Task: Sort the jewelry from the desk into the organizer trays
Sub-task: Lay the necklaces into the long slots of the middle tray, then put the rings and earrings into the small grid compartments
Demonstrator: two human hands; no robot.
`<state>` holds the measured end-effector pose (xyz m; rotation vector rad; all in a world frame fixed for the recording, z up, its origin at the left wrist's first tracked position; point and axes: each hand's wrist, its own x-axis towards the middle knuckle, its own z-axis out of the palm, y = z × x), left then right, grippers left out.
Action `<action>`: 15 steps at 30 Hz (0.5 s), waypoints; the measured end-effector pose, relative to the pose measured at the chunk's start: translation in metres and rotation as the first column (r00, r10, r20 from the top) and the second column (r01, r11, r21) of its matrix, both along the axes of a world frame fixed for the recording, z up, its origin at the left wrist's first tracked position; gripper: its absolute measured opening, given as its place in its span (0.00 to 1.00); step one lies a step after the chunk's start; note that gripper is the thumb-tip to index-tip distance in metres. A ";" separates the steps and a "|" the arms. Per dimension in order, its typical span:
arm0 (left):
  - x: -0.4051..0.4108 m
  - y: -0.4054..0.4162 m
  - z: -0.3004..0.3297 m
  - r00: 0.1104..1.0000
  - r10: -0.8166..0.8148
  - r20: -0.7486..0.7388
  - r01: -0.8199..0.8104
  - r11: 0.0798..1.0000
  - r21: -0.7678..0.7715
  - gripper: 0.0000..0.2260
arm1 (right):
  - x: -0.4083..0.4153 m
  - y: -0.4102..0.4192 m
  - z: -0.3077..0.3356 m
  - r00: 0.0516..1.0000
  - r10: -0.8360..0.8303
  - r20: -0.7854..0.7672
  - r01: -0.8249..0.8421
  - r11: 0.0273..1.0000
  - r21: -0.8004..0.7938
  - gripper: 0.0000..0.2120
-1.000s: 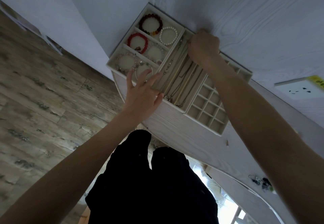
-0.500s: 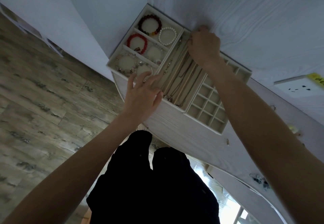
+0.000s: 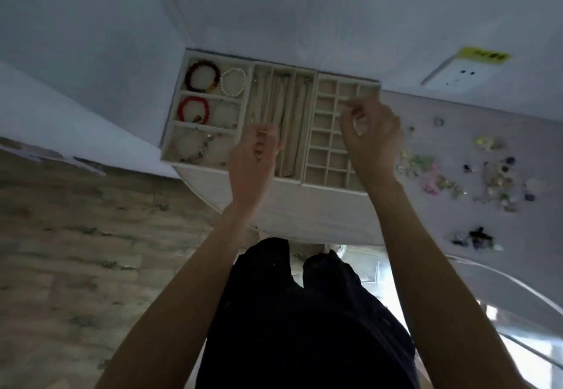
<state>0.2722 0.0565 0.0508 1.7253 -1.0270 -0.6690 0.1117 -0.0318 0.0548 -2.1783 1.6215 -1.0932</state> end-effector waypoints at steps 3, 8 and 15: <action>-0.026 -0.013 0.000 0.955 -0.292 0.045 0.284 0.950 0.128 0.04 | -0.043 0.023 -0.007 0.995 -0.026 -0.100 0.034 0.996 0.087 0.07; -0.088 -0.028 -0.010 0.649 -0.732 0.207 0.618 0.666 0.418 0.10 | -0.121 0.065 -0.022 0.945 -0.072 -0.318 0.199 0.900 0.389 0.11; -0.206 -0.033 -0.031 0.389 -0.876 0.283 0.732 0.481 0.482 0.14 | -0.237 0.118 -0.035 0.903 -0.240 -0.357 0.385 0.819 0.424 0.12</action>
